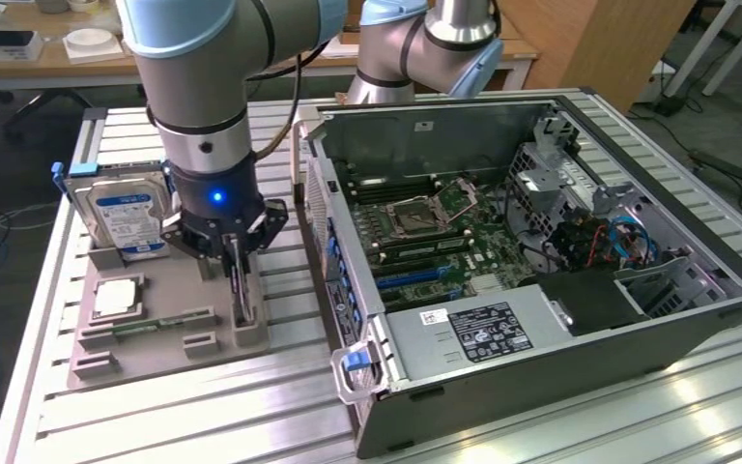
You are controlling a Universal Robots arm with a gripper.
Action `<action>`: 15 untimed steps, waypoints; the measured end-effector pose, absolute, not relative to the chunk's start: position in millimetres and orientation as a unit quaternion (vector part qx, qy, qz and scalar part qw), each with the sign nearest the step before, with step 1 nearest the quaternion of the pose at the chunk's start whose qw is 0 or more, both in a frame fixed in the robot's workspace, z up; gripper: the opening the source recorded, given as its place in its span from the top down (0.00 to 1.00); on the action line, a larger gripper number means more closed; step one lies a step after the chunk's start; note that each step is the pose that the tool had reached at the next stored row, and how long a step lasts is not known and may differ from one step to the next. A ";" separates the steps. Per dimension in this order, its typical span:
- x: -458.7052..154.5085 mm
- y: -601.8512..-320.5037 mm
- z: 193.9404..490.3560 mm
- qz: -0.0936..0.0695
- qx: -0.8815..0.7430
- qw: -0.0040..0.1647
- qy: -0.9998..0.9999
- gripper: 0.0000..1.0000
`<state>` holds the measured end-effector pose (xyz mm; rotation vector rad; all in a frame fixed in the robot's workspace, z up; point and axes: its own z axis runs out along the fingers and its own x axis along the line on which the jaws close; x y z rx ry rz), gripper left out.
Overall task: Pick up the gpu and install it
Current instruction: 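Pick up the gpu and move the gpu toward the slot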
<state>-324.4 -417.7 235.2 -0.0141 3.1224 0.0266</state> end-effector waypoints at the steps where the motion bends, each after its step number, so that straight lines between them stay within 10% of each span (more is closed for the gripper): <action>1: -324.4 -417.7 239.5 0.009 -0.005 0.009 1.000 0.73; 15: -324.4 -417.7 264.7 0.009 -0.004 0.010 1.000 0.73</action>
